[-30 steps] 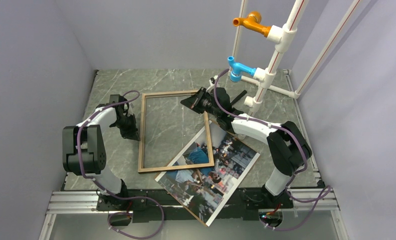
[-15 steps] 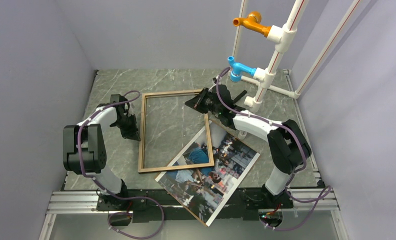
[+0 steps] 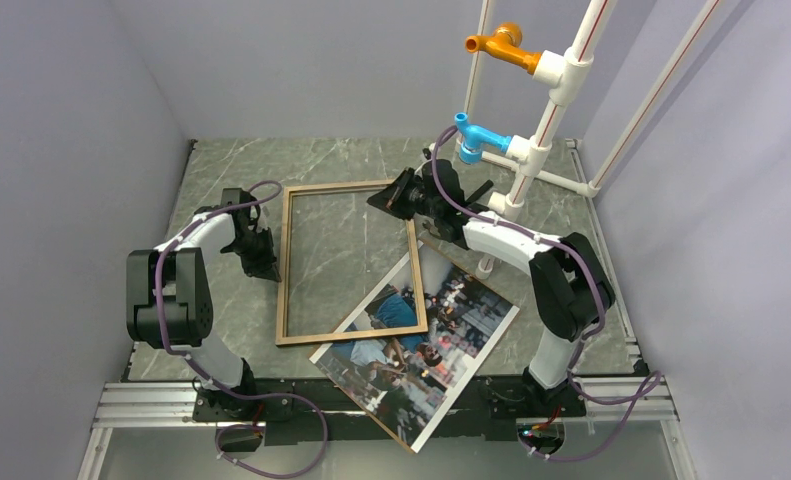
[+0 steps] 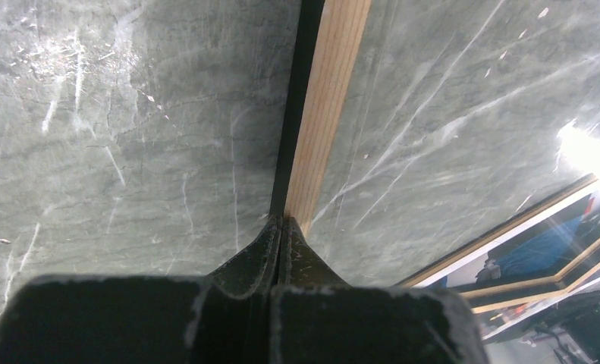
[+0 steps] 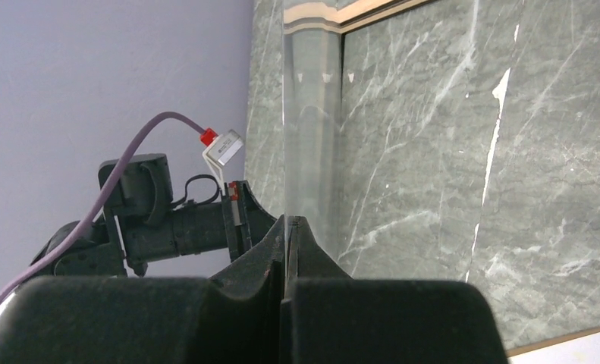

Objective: Put the photo into the frame
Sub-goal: Place the photo frame item in the photo frame.

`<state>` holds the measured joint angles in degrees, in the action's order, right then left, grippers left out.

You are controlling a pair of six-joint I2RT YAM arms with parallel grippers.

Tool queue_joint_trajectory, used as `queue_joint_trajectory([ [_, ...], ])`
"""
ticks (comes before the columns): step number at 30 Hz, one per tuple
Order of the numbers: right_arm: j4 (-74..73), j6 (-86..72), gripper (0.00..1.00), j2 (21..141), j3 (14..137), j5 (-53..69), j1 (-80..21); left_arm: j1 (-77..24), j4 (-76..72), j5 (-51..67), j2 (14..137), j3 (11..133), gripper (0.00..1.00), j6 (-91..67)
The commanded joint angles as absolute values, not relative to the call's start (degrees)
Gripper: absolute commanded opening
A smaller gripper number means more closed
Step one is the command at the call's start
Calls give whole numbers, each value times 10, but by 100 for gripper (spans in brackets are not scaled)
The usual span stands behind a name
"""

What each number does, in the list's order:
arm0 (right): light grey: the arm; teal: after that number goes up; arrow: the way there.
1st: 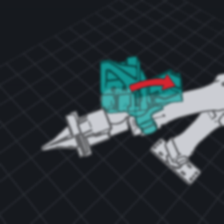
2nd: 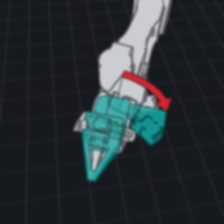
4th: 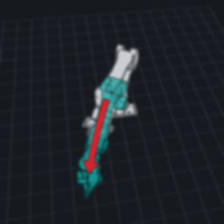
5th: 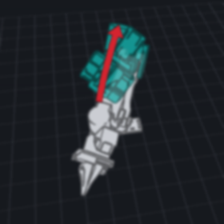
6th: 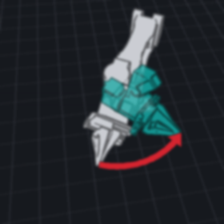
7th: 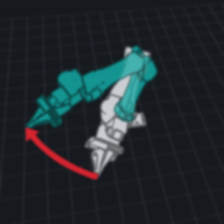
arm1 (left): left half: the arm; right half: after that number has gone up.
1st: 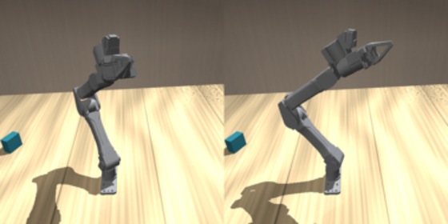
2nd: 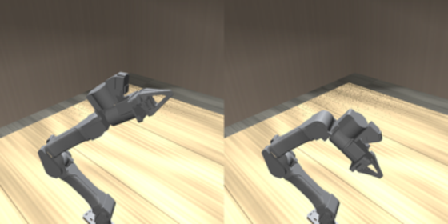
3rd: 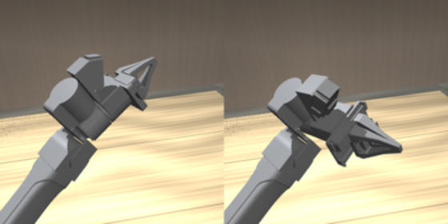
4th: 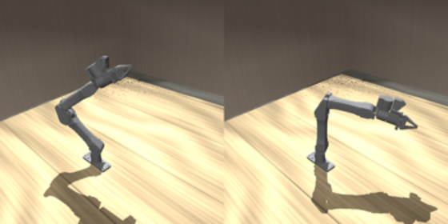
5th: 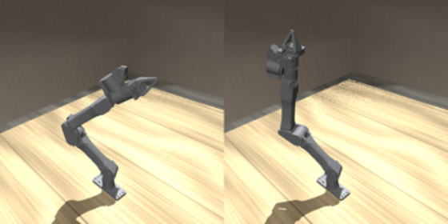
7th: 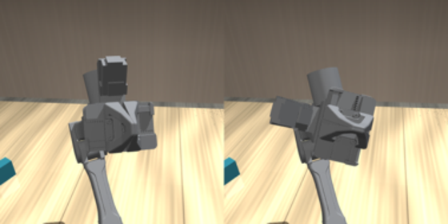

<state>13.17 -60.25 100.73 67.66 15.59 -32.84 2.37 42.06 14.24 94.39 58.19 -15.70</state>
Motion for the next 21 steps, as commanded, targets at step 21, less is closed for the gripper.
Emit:
queue_joint_trajectory([
  [21, 221, -692, 0, 1010, 663, 160, -337, 11, 426, 140, 953, 591, 0, -148],
])
